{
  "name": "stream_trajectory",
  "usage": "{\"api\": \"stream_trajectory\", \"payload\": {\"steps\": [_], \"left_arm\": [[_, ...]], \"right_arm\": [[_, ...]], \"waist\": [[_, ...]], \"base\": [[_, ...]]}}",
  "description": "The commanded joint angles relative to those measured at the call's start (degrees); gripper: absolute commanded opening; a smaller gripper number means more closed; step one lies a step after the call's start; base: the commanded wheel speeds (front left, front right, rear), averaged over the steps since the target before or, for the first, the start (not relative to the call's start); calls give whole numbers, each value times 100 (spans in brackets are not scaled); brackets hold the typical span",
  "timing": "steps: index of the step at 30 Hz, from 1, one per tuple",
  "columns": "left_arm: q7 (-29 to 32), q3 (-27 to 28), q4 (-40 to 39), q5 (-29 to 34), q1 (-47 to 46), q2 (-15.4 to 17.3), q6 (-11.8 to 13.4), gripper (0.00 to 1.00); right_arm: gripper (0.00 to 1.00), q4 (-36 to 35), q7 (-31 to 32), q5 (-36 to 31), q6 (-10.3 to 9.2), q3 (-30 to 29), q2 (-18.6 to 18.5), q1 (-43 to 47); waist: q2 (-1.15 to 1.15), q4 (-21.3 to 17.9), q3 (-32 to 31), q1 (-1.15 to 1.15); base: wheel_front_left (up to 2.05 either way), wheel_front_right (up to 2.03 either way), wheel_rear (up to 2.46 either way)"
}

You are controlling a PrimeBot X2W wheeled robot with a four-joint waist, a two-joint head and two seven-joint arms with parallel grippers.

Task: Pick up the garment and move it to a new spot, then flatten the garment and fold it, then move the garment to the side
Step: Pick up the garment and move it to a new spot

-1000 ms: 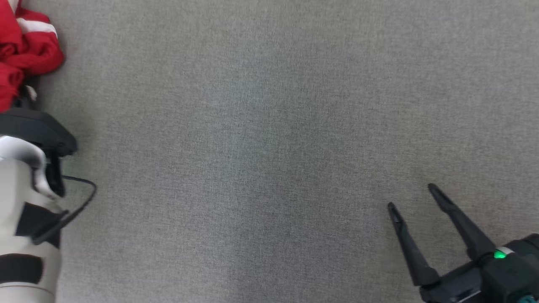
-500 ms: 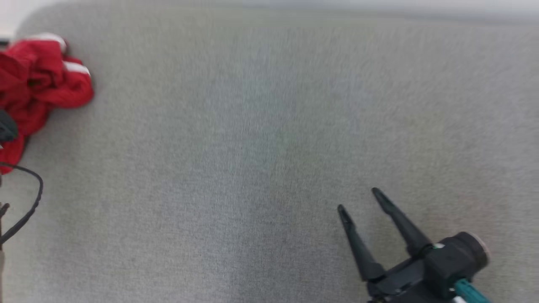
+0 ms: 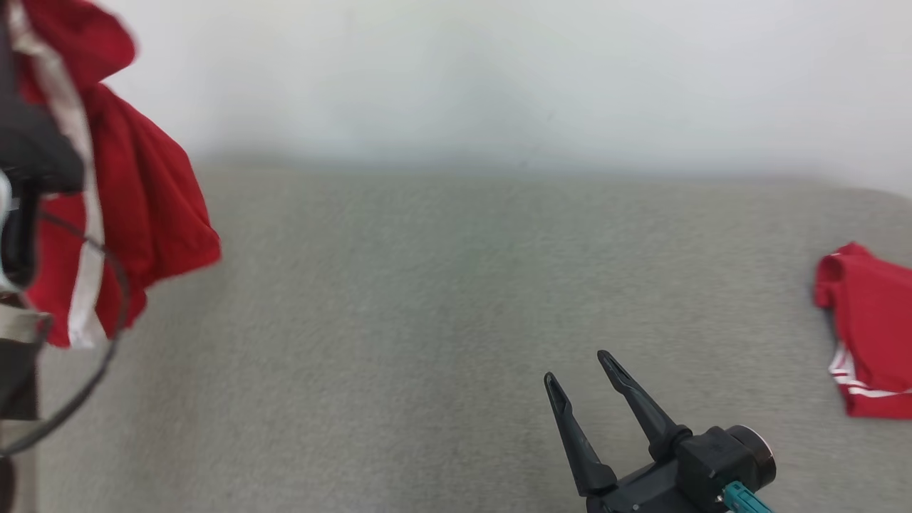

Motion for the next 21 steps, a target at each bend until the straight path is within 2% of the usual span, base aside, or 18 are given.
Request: {"api": "stream_trajectory", "payload": {"steps": [1,12,16,21], "left_arm": [[40,-54,-163,-56,114,-117,-29,0],[66,-458,-1613,-578,555,-1175,106,0],[-84,-719,-1825,-566,917,-1501,156,0],[-454,-946,-1882,-529,1331,-1733,238,0]], "right_arm": [[100,21,-14,-20,-11,-15,29,62],[100,-69,115,-115,-11,-29,-21,-16],[100,-131,167,-136,-11,-81,-89,-65],[100,-218,180,-183,-11,-210,-129,-119]], "waist": [[1,-580,-592,3],[1,-1631,-634,3],[1,-2060,-481,3],[1,-2564,-222,3]], "base": [[0,0,0],[0,0,0],[0,0,0],[0,0,0]]}}
